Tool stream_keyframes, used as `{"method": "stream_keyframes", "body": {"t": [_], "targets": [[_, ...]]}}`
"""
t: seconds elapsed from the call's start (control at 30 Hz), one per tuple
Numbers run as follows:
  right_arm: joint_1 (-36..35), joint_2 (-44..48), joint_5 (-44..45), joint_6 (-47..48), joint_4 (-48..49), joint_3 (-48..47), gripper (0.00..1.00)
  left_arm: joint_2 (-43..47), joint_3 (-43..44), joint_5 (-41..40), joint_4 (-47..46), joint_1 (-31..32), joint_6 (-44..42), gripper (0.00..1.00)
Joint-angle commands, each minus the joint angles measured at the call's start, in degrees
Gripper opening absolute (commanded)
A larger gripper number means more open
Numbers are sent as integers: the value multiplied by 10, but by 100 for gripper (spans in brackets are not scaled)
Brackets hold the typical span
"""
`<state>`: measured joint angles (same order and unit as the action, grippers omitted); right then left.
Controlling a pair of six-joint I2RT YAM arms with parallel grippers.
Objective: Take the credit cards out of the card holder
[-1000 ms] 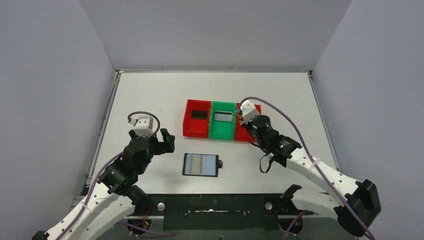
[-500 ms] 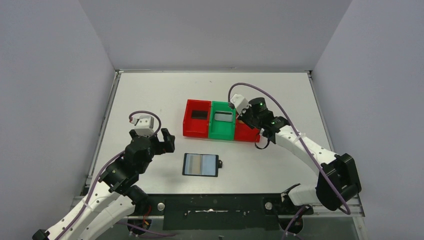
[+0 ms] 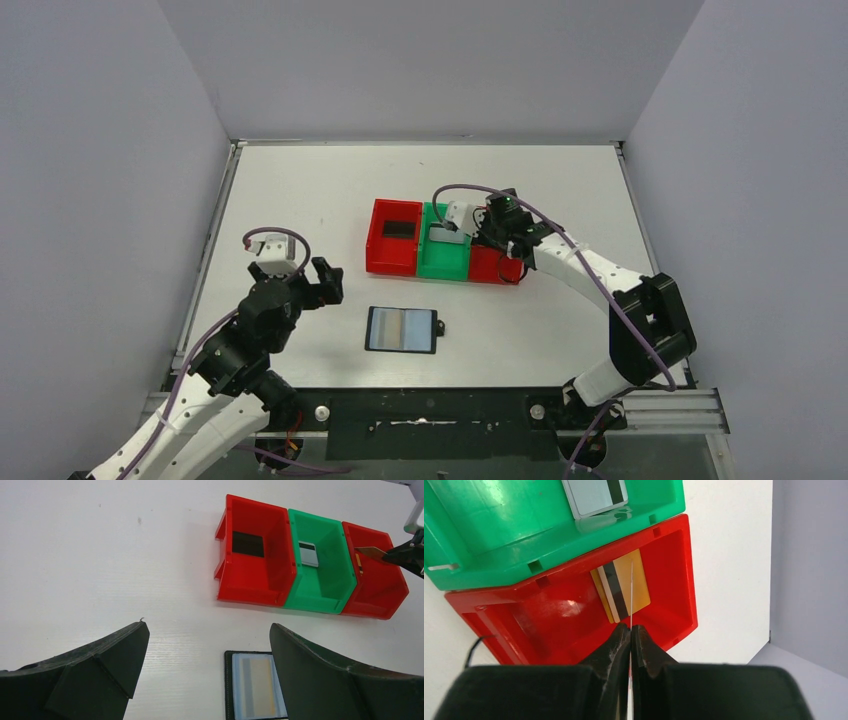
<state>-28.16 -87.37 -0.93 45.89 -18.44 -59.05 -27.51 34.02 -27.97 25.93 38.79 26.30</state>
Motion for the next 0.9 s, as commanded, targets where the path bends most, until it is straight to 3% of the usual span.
{"method": "stream_keyframes", "body": {"t": [0.0,0.87], "targets": [[16,-6,-21,90,43,-13,0,3,15,-10,-15,-2,1,94],[52,-104,-60,175,142,2,4,-16,17,-9,-11,-4,1,94]]}}
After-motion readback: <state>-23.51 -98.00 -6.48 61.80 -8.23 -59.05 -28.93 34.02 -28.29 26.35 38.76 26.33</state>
